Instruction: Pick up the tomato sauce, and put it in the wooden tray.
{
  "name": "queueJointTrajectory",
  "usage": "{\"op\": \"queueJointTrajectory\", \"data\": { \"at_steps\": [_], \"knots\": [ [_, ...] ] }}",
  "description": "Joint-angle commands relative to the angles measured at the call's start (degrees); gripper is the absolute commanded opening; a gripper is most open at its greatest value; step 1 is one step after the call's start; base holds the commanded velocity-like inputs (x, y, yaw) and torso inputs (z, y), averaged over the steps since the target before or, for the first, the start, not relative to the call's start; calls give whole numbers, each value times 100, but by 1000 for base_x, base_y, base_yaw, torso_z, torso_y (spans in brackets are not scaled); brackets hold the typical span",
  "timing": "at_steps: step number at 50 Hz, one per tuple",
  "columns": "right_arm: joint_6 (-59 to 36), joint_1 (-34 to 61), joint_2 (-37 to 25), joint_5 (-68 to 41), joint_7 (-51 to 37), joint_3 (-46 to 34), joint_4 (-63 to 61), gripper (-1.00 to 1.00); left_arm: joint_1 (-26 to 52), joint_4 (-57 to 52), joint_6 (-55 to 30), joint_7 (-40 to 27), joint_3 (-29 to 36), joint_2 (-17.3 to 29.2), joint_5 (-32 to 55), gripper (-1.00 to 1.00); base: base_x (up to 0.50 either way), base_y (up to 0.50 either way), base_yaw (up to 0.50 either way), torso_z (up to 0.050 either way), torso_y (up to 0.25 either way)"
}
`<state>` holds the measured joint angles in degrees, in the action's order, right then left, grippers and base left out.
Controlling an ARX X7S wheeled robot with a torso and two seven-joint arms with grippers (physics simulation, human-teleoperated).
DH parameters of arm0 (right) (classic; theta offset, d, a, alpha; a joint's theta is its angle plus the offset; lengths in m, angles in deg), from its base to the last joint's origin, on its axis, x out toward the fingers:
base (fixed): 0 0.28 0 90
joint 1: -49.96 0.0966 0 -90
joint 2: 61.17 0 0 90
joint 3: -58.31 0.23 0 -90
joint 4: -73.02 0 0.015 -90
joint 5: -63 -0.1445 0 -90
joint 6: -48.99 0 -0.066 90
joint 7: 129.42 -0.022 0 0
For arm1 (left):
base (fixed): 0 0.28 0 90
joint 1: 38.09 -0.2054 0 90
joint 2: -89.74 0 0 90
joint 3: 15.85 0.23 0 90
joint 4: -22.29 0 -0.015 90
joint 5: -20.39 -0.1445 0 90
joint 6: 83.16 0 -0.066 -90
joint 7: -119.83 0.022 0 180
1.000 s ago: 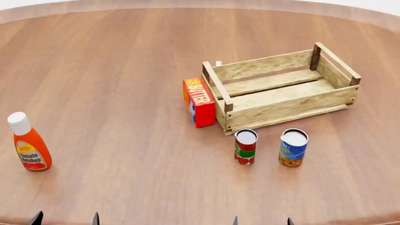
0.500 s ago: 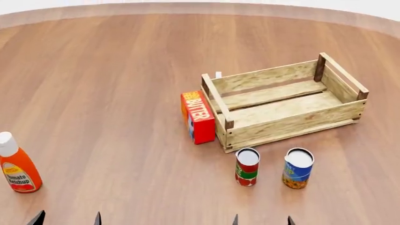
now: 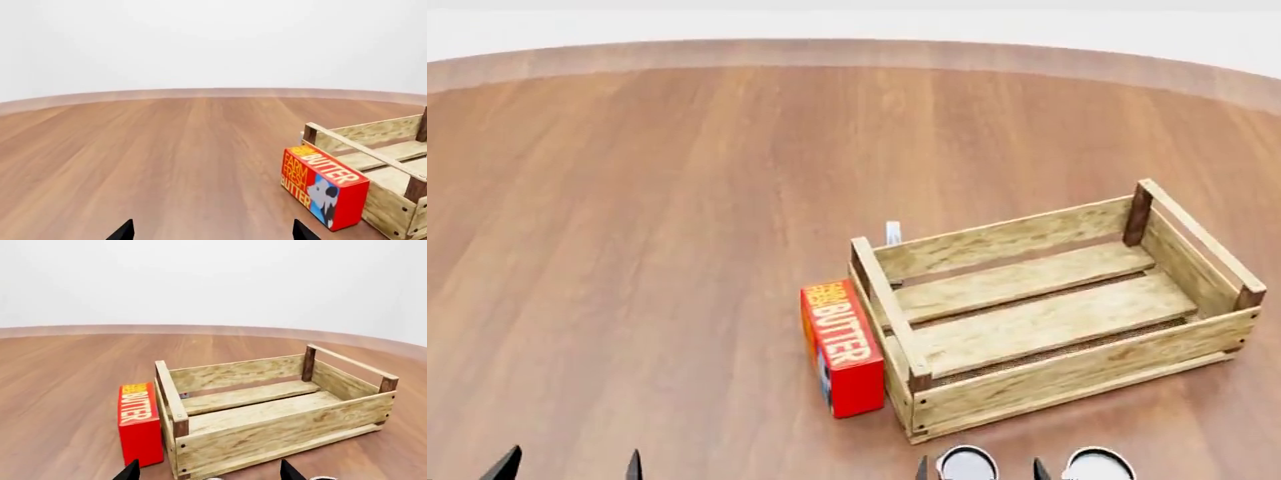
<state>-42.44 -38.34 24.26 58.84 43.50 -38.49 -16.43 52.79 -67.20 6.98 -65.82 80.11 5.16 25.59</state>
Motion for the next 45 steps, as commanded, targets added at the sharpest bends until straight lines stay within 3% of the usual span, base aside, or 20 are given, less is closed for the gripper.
{"op": "queueJointTrajectory", "data": {
  "at_steps": [1,37,45],
  "knots": [
    [-5,15,-75,-63,-94,-103,-4,100,-1,5,23,-81,83,77,65,100,500,0,0,0,0],
    [47,-19,-277,-316,-268,-239,-74,100,-10,-10,61,-331,322,195,183,100,500,0,0,0,0],
    [172,1,-290,-276,-339,-292,17,100,9,33,95,-352,352,232,225,100,0,0,0,0,1]
  ]
}}
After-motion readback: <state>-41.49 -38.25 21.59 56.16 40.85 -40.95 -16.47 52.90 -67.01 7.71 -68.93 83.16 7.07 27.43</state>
